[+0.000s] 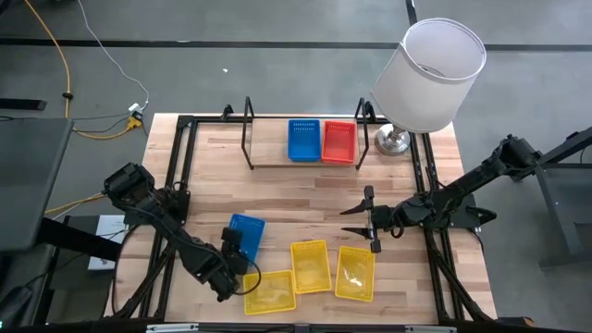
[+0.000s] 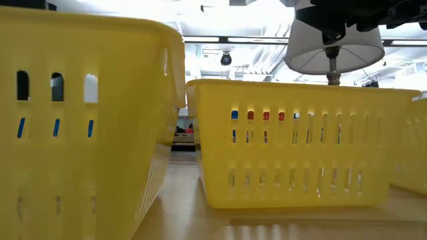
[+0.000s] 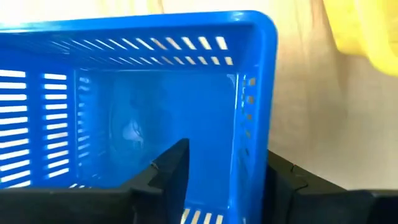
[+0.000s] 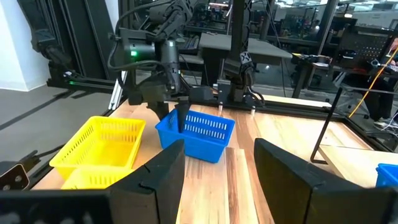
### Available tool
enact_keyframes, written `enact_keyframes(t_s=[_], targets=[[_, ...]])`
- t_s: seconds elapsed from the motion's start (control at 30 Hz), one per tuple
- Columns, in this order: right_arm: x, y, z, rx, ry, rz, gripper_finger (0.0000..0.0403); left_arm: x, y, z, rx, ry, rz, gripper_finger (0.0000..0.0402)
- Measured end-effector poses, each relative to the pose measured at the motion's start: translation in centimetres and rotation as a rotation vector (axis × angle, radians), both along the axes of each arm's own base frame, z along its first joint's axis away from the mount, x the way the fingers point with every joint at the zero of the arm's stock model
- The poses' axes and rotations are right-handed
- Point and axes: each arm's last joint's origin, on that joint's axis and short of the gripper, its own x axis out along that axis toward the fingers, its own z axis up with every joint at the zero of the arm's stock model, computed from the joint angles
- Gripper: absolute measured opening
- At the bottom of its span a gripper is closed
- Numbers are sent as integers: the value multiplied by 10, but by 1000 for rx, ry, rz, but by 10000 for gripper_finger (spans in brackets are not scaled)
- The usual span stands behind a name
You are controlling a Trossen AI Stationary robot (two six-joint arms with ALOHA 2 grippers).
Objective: Stack baskets on shelf by color
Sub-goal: Stack the blue bin on top of the other blue bins on the shelf
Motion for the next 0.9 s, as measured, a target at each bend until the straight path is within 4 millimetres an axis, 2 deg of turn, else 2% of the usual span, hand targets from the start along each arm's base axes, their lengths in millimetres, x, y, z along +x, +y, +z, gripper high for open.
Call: enact_keyframes(t_s=[0.1,0.2,0.3,0.47,0.63,0.77,0.9], targets=[[0,0,0,0,0,0,181,2,2,0,12,10,-27,103],[0,0,0,0,0,0,181,3,8,2,37,48,-55,49],[0,0,0,0,0,0,181,9,14,14,101,77,-47,9],[0,0,0,-1,0,0,181,26,24,51,280,62,-65,5],[0,0,0,-3,0,0,181,57,39,99,396,-43,-87,3],[0,0,0,-3,0,0,181,87,70,134,429,-112,-71,1],[0,0,0,-3,0,0,181,111,126,155,409,-142,0,1]])
